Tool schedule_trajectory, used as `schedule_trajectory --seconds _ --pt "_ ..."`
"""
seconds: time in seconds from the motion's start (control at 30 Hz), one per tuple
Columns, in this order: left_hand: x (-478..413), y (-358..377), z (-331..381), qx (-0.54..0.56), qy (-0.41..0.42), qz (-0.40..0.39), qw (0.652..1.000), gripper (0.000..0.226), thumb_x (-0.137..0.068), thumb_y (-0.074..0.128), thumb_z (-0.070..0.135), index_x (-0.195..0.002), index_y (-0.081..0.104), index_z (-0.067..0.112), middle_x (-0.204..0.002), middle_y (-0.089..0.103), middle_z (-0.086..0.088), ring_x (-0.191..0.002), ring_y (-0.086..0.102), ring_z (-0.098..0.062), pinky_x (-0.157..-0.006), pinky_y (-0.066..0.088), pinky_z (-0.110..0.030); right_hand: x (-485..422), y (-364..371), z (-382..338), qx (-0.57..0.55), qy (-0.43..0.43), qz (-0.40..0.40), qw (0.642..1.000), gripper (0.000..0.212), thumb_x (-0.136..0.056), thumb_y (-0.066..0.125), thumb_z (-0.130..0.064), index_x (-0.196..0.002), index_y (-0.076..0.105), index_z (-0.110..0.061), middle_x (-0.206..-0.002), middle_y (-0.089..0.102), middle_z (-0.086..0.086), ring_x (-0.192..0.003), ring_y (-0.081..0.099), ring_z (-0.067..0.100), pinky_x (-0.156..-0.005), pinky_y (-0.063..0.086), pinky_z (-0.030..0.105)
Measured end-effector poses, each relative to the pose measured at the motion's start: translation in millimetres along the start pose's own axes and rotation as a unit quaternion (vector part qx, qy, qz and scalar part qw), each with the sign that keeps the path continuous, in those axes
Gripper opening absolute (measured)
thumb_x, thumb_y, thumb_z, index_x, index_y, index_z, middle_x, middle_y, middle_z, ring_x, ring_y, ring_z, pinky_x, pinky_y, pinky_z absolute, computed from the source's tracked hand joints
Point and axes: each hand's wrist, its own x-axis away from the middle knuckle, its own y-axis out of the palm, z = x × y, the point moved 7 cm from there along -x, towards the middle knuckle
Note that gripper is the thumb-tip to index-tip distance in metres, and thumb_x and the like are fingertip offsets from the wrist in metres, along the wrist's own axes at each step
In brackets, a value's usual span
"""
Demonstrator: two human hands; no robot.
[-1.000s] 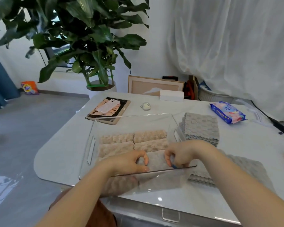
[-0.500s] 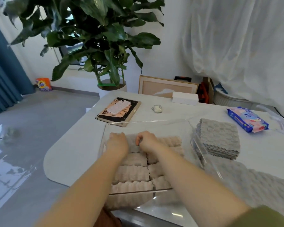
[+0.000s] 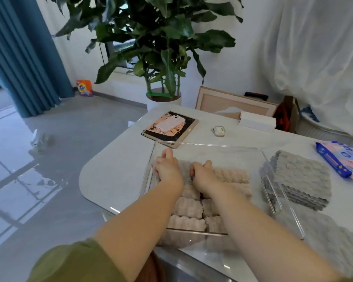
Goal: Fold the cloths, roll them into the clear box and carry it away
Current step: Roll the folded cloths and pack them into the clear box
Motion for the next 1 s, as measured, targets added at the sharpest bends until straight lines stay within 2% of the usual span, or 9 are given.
schedule_trajectory --seconds 0.1,0.23,0.33,0.4,0.5,0.63,0.77,0.87,1.0 --pt "5 -8 -3 0.018 0.015 0.02 1.0 0.043 -0.085 0.059 0.012 -0.125 0.044 0.01 -0.126 0.025 -0.009 -0.088 0.042 -0.018 -0.054 0.035 -0.024 11 -12 -3 -0.015 0.008 -0.016 1.0 0.021 -0.085 0.039 0.001 -0.097 0.049 -0.014 -0.117 0.029 0.009 -0.077 0.045 0.024 -0.083 0.045 0.035" --pt "12 -27 -9 0.087 0.039 0.01 0.995 0.042 -0.089 0.055 0.007 -0.13 0.044 0.007 -0.139 0.022 -0.011 -0.107 0.05 -0.023 -0.073 0.044 -0.028 28 -51 -4 -0.071 -0.009 -0.039 0.997 0.033 -0.09 0.039 -0.001 -0.115 0.058 -0.012 -0.115 0.042 0.005 -0.101 0.044 0.021 -0.088 0.04 0.027" --pt "21 -43 1 0.082 0.08 0.012 0.993 0.041 -0.091 0.045 0.001 -0.131 0.044 0.007 -0.143 0.028 -0.011 -0.113 0.053 -0.031 -0.083 0.045 -0.036 41 -79 7 -0.103 -0.013 -0.015 0.994 0.036 -0.084 0.044 0.007 -0.103 0.064 -0.015 -0.114 0.05 0.007 -0.098 0.052 0.021 -0.079 0.046 0.028" --pt "24 -51 14 0.061 0.111 0.016 0.992 0.04 -0.09 0.043 0.0 -0.129 0.047 0.007 -0.136 0.041 -0.012 -0.112 0.055 -0.032 -0.09 0.048 -0.04 52 -96 21 -0.121 -0.005 -0.019 0.992 0.039 -0.082 0.04 0.01 -0.093 0.064 -0.018 -0.108 0.052 0.008 -0.096 0.058 0.023 -0.084 0.052 0.035" --pt "29 -63 31 0.068 0.14 0.041 0.987 0.034 -0.089 0.043 0.001 -0.121 0.05 0.008 -0.124 0.051 -0.012 -0.107 0.057 -0.032 -0.088 0.05 -0.044 78 -126 48 -0.176 0.003 0.001 0.984 0.037 -0.085 0.036 0.007 -0.085 0.063 -0.019 -0.109 0.055 0.01 -0.093 0.065 0.022 -0.091 0.053 0.04" --pt "26 -71 40 0.061 0.169 0.12 0.976 0.026 -0.091 0.046 0.003 -0.115 0.052 0.011 -0.117 0.056 -0.008 -0.106 0.056 -0.026 -0.08 0.048 -0.035 111 -147 90 -0.187 0.021 0.014 0.982 0.029 -0.088 0.042 0.002 -0.096 0.065 -0.014 -0.109 0.057 0.008 -0.089 0.067 0.018 -0.087 0.056 0.035" --pt "5 -42 30 0.094 0.183 0.035 0.978 0.051 -0.086 0.063 0.027 -0.131 0.04 0.017 -0.13 0.047 -0.004 -0.11 0.053 -0.027 -0.085 0.049 -0.041 127 -131 98 -0.158 0.04 -0.018 0.986 0.03 -0.086 0.044 0.0 -0.102 0.066 -0.013 -0.11 0.062 0.012 -0.089 0.066 0.017 -0.088 0.055 0.035" --pt "2 -33 23 0.075 0.177 0.005 0.981 0.062 -0.081 0.067 0.044 -0.132 0.037 0.024 -0.124 0.054 0.001 -0.107 0.054 -0.022 -0.082 0.046 -0.038 118 -104 75 -0.165 0.024 -0.051 0.985 0.026 -0.085 0.045 0.0 -0.1 0.064 -0.009 -0.097 0.062 0.009 -0.082 0.065 0.021 -0.083 0.055 0.033" --pt "-3 -25 8 -0.015 0.181 -0.046 0.982 0.05 -0.081 0.067 0.036 -0.122 0.044 0.02 -0.123 0.056 -0.003 -0.111 0.053 -0.024 -0.089 0.042 -0.035 80 -67 34 -0.126 0.005 -0.05 0.991 0.021 -0.086 0.052 -0.007 -0.103 0.065 -0.003 -0.102 0.066 0.015 -0.088 0.065 0.028 -0.075 0.052 0.034"
